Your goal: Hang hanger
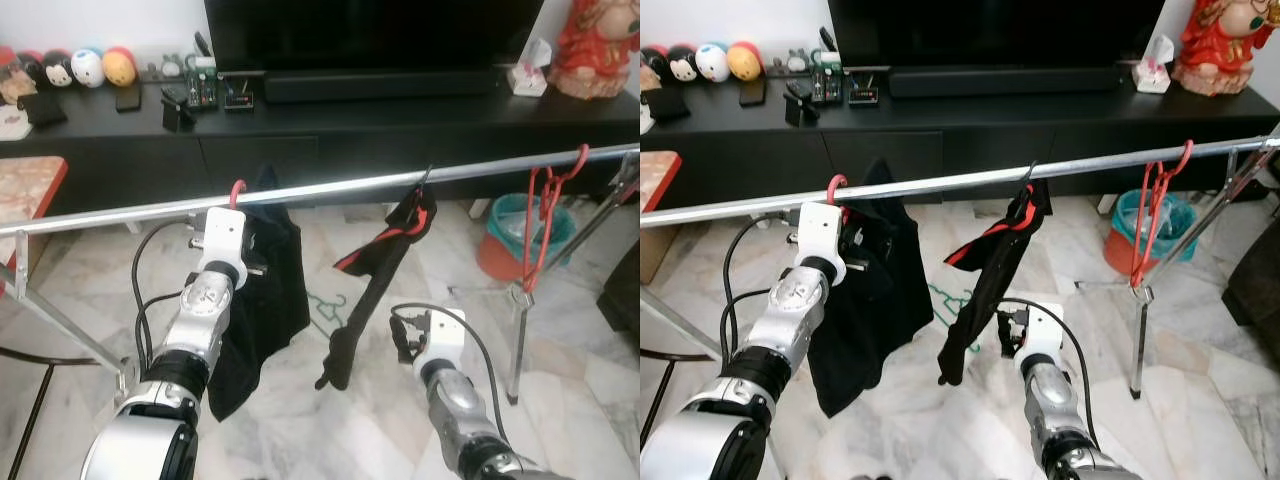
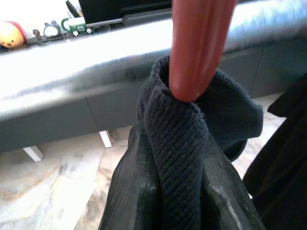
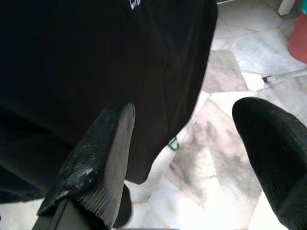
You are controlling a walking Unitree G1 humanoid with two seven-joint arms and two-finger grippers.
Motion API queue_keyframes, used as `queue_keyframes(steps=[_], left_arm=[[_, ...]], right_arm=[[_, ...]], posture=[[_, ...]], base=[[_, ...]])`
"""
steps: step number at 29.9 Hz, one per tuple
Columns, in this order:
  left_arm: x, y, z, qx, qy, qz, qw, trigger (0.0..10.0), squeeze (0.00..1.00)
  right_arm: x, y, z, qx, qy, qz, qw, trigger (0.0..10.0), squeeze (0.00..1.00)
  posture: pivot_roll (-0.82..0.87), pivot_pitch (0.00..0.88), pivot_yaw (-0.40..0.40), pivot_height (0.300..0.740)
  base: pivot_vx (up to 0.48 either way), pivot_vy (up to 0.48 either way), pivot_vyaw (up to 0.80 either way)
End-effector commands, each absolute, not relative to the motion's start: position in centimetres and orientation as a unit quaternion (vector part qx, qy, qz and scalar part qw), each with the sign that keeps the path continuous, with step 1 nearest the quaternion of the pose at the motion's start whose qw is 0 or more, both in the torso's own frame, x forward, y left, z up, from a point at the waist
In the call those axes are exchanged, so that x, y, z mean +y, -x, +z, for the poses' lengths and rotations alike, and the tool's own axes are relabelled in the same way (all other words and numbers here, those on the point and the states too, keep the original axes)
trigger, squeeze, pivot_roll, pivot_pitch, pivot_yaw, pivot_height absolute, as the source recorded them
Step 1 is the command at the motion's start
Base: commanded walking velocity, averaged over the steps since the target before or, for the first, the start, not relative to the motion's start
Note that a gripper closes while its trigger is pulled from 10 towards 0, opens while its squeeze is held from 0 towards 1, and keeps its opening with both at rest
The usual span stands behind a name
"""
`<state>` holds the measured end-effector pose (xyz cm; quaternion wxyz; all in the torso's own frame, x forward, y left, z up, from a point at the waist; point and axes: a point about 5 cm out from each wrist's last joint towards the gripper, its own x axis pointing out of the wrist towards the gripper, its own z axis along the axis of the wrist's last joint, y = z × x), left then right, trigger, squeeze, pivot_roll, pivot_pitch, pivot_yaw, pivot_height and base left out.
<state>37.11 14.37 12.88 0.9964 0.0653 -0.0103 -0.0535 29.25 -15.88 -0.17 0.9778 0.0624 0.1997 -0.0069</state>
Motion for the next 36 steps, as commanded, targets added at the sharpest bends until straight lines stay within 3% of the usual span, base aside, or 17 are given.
queue_keyframes(steps=[1,8,21,36], left_arm=[[14.0,-37.6,14.3,-0.041,-0.064,-0.059,0.995,10.0,0.00],[14.1,-37.6,14.5,-0.047,-0.064,-0.064,0.995,10.0,0.00],[14.1,-36.9,13.4,-0.028,-0.068,-0.095,0.993,10.0,0.00],[12.1,-37.9,13.1,0.028,-0.062,-0.112,0.991,10.0,0.00]], right_arm=[[-15.8,-29.6,0.3,0.188,-0.063,-0.008,0.980,10.0,0.00],[-15.7,-29.7,0.4,0.184,-0.063,-0.007,0.981,10.0,0.00],[-15.5,-29.8,0.5,0.181,-0.064,-0.006,0.981,10.0,0.00],[-15.4,-29.8,0.5,0.181,-0.068,-0.009,0.981,10.0,0.00]], posture=[[0.01,0.081,0.003,0.740],[0.02,0.083,0.002,0.740],[0.02,0.090,0.007,0.740],[0.02,0.089,0.027,0.740]], base=[[0.259,0.000,0.00],[0.266,0.000,0.00],[0.000,0.000,0.00],[0.000,0.000,0.00]])
